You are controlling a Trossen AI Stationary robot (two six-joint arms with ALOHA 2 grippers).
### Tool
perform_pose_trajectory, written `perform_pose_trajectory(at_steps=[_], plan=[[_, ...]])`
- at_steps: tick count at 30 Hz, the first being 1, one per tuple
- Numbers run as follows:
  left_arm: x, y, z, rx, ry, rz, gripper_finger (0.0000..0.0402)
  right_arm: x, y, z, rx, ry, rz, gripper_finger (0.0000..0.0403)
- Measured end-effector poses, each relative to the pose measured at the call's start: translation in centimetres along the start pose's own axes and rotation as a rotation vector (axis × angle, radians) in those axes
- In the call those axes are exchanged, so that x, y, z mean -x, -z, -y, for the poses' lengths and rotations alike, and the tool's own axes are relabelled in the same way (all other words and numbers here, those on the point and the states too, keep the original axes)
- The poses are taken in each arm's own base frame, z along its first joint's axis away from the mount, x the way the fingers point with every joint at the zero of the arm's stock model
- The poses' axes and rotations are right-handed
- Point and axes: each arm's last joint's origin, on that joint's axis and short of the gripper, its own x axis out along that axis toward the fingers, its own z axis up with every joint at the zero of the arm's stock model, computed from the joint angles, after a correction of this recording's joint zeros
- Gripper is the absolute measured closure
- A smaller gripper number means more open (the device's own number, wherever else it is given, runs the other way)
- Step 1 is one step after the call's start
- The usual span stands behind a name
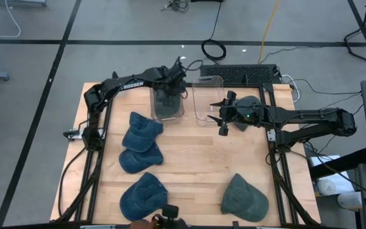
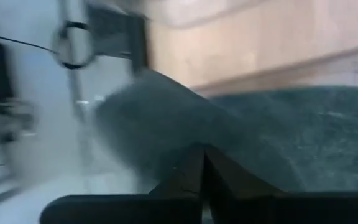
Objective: Pick & Place hat
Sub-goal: Put the middle gray cap into the left transparent bin
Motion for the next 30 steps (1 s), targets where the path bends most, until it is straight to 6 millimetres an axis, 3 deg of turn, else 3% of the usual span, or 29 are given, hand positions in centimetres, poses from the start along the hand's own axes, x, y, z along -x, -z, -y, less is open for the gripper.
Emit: perform_pose_trajectory(at_steps=[8, 16, 22, 30], plan=[[-3.7, 3.0, 1.1, 0.072, 0.07, -0.013, 0.0388, 0.0, 0.0, 0.0, -0.009, 0.001, 0.002, 0.019], [-4.1, 2.3, 2.0, 0.059, 0.057, 0.024, 0.0398, 0.0, 0.0, 0.0, -0.023, 0.001, 0.003, 0.019], [-1.8, 0.6, 1.9, 0.025, -0.075, 0.01, 0.0367, 0.0, 0.0, 0.0, -0.024, 0.001, 0.004, 0.019], [3.9, -0.8, 2.8, 0.059, -0.111, 0.112, 0.0351, 0.0, 0.0, 0.0, -0.024, 0.001, 0.004, 0.019]])
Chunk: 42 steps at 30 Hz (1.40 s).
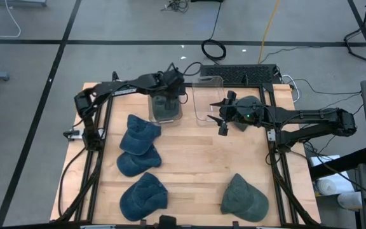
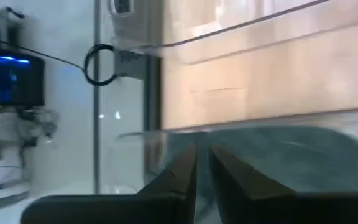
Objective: Pick & Place hat
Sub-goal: Put the middle gray cap into the left transparent bin, then put the top gray cap into the left transparent bin
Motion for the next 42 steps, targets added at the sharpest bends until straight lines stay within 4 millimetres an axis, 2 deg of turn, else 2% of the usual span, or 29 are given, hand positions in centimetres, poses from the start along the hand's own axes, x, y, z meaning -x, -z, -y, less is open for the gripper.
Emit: perform_pose_trajectory(at_steps=[2, 5, 10, 16, 21, 26, 29, 33, 37, 42], plan=[[0.9, 0.4, 0.4, 0.021, 0.069, -0.016, 0.0357, 0.0, 0.0, 0.0, -0.002, 0.0, -0.001, 0.019], [0.6, 1.3, 0.6, 0.052, 0.165, -0.036, 0.0373, 0.0, 0.0, 0.0, -0.003, 0.0, -0.002, 0.019], [-2.5, 2.8, 1.9, 0.074, 0.222, -0.049, 0.0396, 0.0, 0.0, 0.0, -0.005, 0.0, -0.001, 0.019], [-6.2, 4.7, 4.4, 0.08, 0.247, -0.099, 0.0369, 0.0, 0.0, 0.0, -0.018, -0.001, -0.001, 0.019], [-6.7, 4.6, 4.8, 0.061, 0.242, -0.092, 0.0363, 0.0, 0.0, 0.0, -0.019, 0.0, 0.002, 0.019], [-4.7, 3.5, 4.0, 0.068, 0.22, -0.048, 0.0372, 0.0, 0.0, 0.0, -0.02, 0.001, 0.005, 0.019], [-2.5, 2.2, 3.0, 0.073, 0.175, 0.034, 0.038, 0.0, -0.1, 0.0, -0.02, 0.001, 0.005, 0.019], [0.6, 1.5, 2.1, 0.084, 0.135, 0.098, 0.0393, 0.0, -0.1, 0.0, -0.02, 0.001, 0.005, 0.019], [5.3, 1.1, 1.5, 0.134, 0.107, 0.227, 0.0397, 0.1, -0.1, 0.0, -0.023, 0.002, 0.008, 0.019], [11.5, 1.7, 1.8, 0.163, 0.134, 0.367, 0.0373, 1.2, -0.6, 0.2, -0.036, 0.001, 0.049, 0.019]])
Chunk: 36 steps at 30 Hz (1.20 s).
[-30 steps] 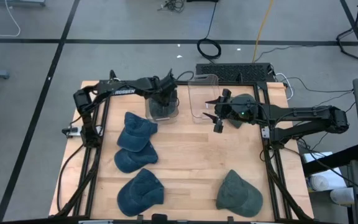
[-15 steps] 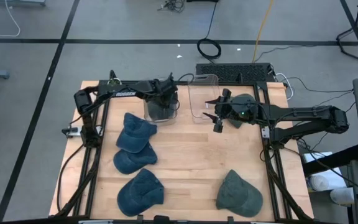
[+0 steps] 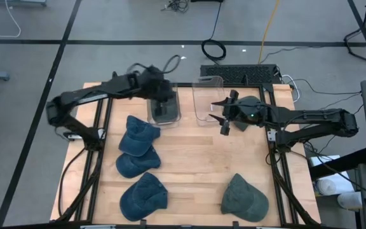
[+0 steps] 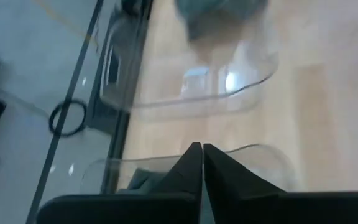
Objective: Pick & Place hat
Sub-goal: Put the top gray cap into the left transparent bin
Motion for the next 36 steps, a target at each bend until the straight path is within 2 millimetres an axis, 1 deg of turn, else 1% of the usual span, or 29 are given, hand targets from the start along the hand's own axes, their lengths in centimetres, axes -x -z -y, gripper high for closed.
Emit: perform_pose_trajectory(at_steps=[3, 6, 8, 9, 12, 14, 17, 21, 25, 30, 33, 36], plan=[[3.1, -0.6, 1.1, 0.009, 0.027, 0.071, 0.0366, 1.2, -0.6, 0.0, -0.009, -0.008, 0.053, 0.019], [5.7, -0.7, 2.3, 0.009, 0.068, 0.116, 0.0369, 2.8, -1.3, -0.1, -0.036, -0.026, 0.112, 0.019], [7.3, -0.7, 3.0, 0.005, 0.132, 0.161, 0.0374, 3.8, -1.6, -0.3, -0.044, -0.047, 0.148, 0.019], [8.0, -0.6, 3.3, 0.005, 0.173, 0.193, 0.0377, 4.4, -1.8, -0.3, -0.047, -0.056, 0.165, 0.019], [9.4, 0.1, 4.4, -0.016, 0.293, 0.258, 0.039, 5.9, -2.1, -0.5, -0.05, -0.09, 0.207, 0.019], [9.8, 1.0, 5.1, -0.012, 0.332, 0.276, 0.0397, 6.8, -2.2, -0.6, -0.059, -0.113, 0.224, 0.019], [10.2, 2.5, 6.0, 0.042, 0.323, 0.336, 0.0393, 7.9, -2.2, -0.8, -0.071, -0.143, 0.244, 0.019], [10.8, 4.7, 6.8, 0.096, 0.252, 0.409, 0.038, 9.0, -2.3, -0.8, -0.102, -0.172, 0.277, 0.019], [11.9, 6.6, 7.0, 0.145, 0.174, 0.532, 0.0386, 9.7, -2.3, -0.8, -0.124, -0.195, 0.289, 0.019], [12.2, 8.5, 7.4, 0.187, 0.137, 0.695, 0.0397, 10.3, -1.6, -0.9, -0.12, -0.221, 0.238, 0.019], [12.0, 9.5, 7.7, 0.224, 0.144, 0.726, 0.0384, 10.6, -1.0, -1.0, -0.133, -0.243, 0.18, 0.019], [12.0, 10.0, 7.9, 0.233, 0.141, 0.729, 0.0365, 10.9, -0.5, -1.2, -0.239, -0.297, 0.12, 0.019]])
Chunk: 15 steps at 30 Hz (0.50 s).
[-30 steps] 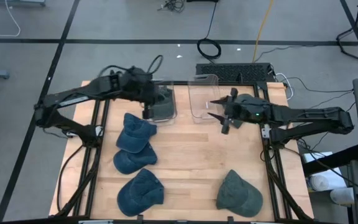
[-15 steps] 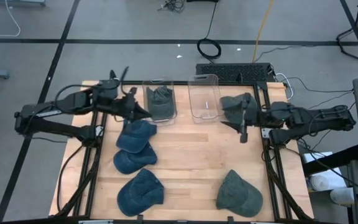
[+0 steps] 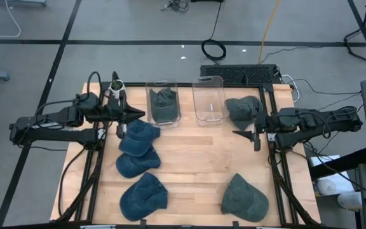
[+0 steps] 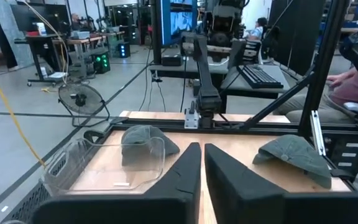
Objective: Pick & Place hat
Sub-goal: Put the top gray cap into the left transparent bin
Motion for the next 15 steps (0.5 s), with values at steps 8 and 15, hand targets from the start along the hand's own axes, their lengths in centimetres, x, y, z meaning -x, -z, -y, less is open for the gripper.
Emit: perform_pose_trajectory(at_steps=[8, 15], plan=[[0.0, 0.0, 0.0, -0.01, 0.0, 0.0, 0.0332, 0.0, 0.0, -3.1, -0.252, -0.529, -0.102, 0.0191], [0.0, 0.0, 0.0, -0.009, 0.0, -0.001, 0.0324, -0.4, 1.2, -2.6, -0.13, -0.15, -0.136, 0.0195]])
